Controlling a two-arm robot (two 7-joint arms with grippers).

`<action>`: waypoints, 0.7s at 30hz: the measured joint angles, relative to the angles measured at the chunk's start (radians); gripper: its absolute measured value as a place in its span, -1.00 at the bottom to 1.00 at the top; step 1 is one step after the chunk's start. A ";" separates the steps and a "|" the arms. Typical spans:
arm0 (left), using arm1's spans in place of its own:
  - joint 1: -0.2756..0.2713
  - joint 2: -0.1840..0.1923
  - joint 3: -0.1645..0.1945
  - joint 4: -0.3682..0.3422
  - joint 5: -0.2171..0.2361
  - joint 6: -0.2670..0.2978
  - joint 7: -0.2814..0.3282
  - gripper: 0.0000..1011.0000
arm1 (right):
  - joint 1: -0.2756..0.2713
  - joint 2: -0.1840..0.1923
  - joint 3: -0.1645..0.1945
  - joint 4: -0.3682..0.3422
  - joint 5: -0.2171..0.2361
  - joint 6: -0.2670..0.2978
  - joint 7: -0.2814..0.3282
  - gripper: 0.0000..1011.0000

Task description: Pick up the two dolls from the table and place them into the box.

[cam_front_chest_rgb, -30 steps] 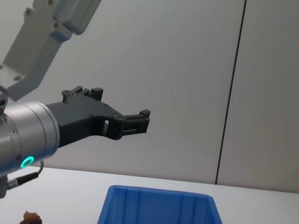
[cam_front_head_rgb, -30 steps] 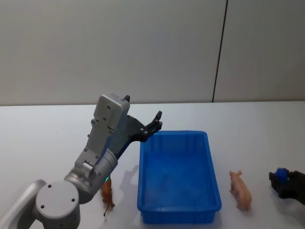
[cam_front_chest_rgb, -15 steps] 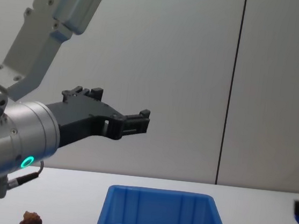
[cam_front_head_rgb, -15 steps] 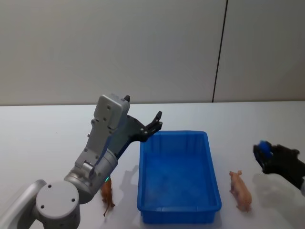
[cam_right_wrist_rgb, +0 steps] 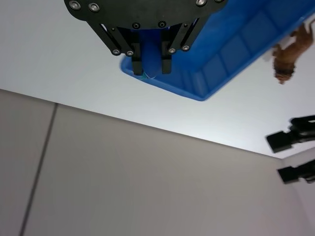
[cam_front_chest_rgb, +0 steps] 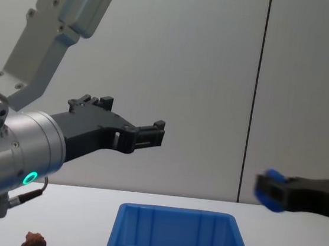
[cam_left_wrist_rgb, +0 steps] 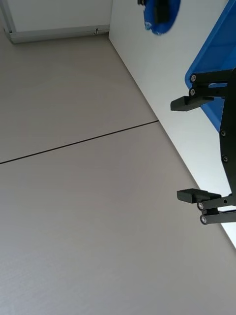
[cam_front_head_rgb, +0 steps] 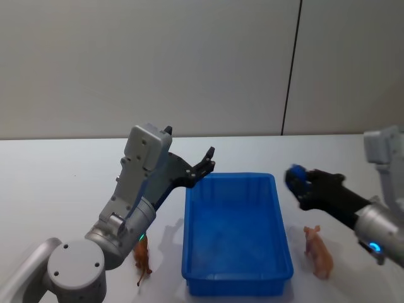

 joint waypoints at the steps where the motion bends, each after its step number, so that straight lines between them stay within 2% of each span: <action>1: 0.000 0.000 0.000 0.000 0.000 0.000 0.000 0.98 | 0.005 -0.005 -0.004 0.003 -0.001 0.002 0.005 -0.59; 10: 0.000 0.000 0.000 0.000 0.000 0.000 0.000 0.98 | 0.056 -0.066 -0.051 0.063 -0.018 0.028 0.050 -0.65; 13: 0.000 0.000 0.000 0.000 0.000 0.000 0.000 0.98 | 0.069 -0.080 -0.064 0.084 -0.029 0.036 0.058 -0.54; 14: 0.000 0.000 0.000 0.000 0.000 0.000 0.000 0.98 | 0.075 -0.086 -0.068 0.094 -0.034 0.039 0.061 -0.44; 15: 0.000 0.000 0.000 0.000 0.000 0.000 0.000 0.98 | 0.075 -0.086 -0.068 0.094 -0.034 0.039 0.061 -0.44; 19: 0.000 0.000 0.000 0.000 0.000 0.000 0.000 0.98 | 0.088 -0.099 -0.080 0.121 -0.045 0.047 0.067 -0.17; 20: 0.000 0.000 0.000 0.000 0.000 0.000 0.000 0.98 | 0.090 -0.102 -0.082 0.125 -0.047 0.048 0.068 -0.17; 21: 0.000 0.000 0.000 0.000 0.000 0.000 0.000 0.98 | 0.093 -0.105 -0.085 0.131 -0.048 0.049 0.069 -0.01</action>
